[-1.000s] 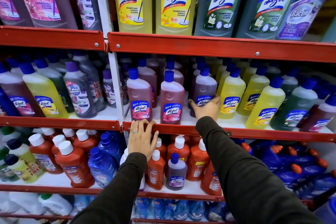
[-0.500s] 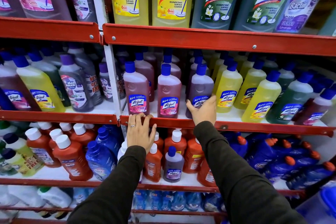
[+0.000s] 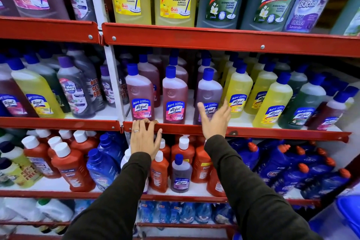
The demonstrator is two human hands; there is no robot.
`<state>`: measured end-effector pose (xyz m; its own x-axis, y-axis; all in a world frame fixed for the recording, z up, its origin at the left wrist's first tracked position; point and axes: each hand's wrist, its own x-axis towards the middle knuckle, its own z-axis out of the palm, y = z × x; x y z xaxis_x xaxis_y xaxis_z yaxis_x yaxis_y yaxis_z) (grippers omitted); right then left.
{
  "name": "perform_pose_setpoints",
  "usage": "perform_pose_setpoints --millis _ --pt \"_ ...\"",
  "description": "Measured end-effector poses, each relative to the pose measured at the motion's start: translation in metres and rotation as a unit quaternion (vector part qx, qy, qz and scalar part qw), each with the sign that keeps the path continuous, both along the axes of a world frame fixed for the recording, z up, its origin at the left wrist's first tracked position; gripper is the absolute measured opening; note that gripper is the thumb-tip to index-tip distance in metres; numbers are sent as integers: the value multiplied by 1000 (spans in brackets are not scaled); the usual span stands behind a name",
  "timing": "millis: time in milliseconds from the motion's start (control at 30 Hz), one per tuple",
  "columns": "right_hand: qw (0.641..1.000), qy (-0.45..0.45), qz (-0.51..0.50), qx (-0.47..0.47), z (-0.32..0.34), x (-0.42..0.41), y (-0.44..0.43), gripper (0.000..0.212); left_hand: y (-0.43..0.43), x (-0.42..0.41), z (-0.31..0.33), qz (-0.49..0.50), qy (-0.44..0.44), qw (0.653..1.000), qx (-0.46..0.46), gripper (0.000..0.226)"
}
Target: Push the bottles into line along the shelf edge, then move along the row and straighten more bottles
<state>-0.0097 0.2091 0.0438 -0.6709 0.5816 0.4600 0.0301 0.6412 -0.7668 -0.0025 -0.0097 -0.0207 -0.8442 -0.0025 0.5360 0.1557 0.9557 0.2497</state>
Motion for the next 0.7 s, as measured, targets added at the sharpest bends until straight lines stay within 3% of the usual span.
perform_pose_setpoints --millis 133,367,700 --pt "990 65 -72 -101 5 -11 29 76 1 -2 -2 7 0 1000 1 37" --pt "985 -98 -52 -134 16 -53 84 110 5 -3 -1 30 -17 999 -4 41" --pt "986 -144 -38 -70 6 -46 97 98 7 -2 -1 30 -5 1000 0 38"
